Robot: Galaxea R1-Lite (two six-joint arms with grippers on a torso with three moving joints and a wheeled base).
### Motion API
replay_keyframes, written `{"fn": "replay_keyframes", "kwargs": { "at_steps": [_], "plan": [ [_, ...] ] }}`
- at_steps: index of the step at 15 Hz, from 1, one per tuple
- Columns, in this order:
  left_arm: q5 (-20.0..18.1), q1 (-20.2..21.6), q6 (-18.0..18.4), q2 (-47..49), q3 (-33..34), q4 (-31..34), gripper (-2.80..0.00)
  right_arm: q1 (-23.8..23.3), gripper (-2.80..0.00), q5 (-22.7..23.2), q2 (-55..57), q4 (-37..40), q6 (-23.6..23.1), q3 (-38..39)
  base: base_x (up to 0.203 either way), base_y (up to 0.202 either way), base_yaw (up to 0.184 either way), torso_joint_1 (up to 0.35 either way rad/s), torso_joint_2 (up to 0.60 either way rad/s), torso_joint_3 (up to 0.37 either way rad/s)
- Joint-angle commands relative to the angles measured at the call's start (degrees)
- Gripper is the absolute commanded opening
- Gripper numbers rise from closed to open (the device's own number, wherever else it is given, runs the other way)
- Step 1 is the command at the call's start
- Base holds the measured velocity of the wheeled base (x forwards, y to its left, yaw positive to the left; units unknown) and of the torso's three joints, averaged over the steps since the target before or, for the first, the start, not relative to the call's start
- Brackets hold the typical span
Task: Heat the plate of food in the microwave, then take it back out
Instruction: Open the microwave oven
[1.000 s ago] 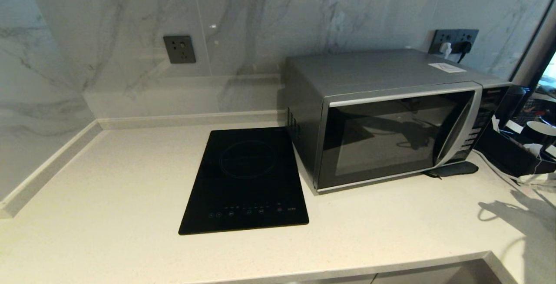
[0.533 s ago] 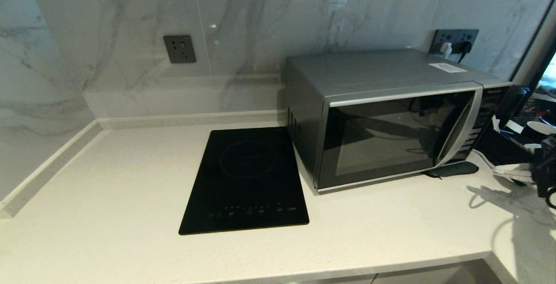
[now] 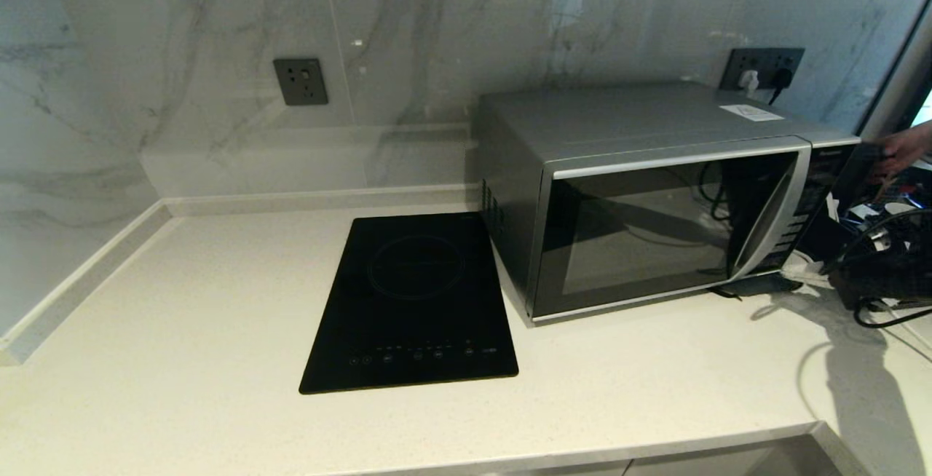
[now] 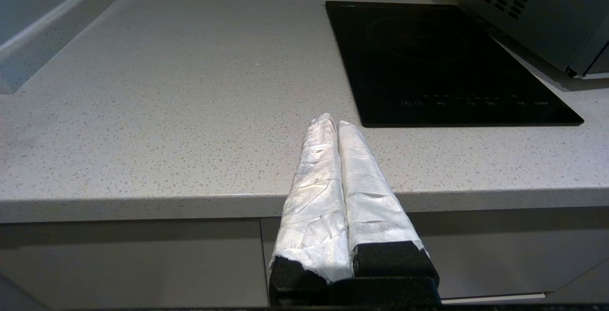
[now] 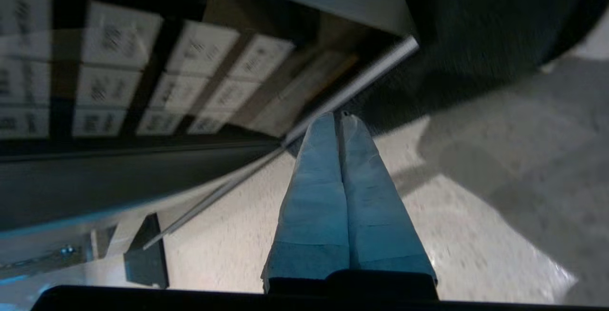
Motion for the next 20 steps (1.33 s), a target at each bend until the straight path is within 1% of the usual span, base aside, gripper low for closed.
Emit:
{"fn": "replay_keyframes", "kwargs": {
  "at_steps": [1,3,4,9,11,14,17,20],
  "plan": [
    [0.01,0.01,-0.09,0.04,0.0,-0.02,-2.8,0.5,-2.8,0.2,0.75,-2.79,0.29,-0.4,0.0,0.0,0.0,0.0,0.0,0.0],
    [0.01,0.01,-0.07,0.04,0.0,-0.02,-2.8,0.59,-2.8,0.05,1.72,-6.56,1.63,-0.68,0.0,0.0,0.0,0.0,0.0,0.0],
    [0.01,0.01,-0.02,0.04,0.0,-0.02,-2.8,0.59,-2.8,-0.02,2.23,-7.26,1.9,-1.08,0.0,0.0,0.0,0.0,0.0,0.0],
    [0.01,0.01,-0.11,0.04,0.0,-0.02,-2.8,0.68,-2.8,0.11,3.4,-7.41,2.98,-3.19,0.0,0.0,0.0,0.0,0.0,0.0],
    [0.01,0.01,-0.02,0.04,0.0,-0.02,-2.8,1.28,-2.8,0.27,3.31,-7.41,4.09,-3.19,0.0,0.0,0.0,0.0,0.0,0.0],
    [0.01,0.01,-0.02,0.04,0.0,-0.02,-2.8,1.82,-2.8,0.29,1.9,-7.41,4.27,-2.37,0.0,0.0,0.0,0.0,0.0,0.0],
    [0.01,0.01,-0.02,0.04,0.0,-0.02,-2.8,0.99,-2.8,0.31,-4.37,-7.4,4.24,2.41,0.0,0.0,0.0,0.0,0.0,0.0],
    [0.01,0.01,-0.03,0.04,0.0,-0.02,-2.8,0.55,-2.8,0.01,-15.45,-7.43,3.86,12.12,0.0,0.0,0.0,0.0,0.0,0.0]
  ]
}}
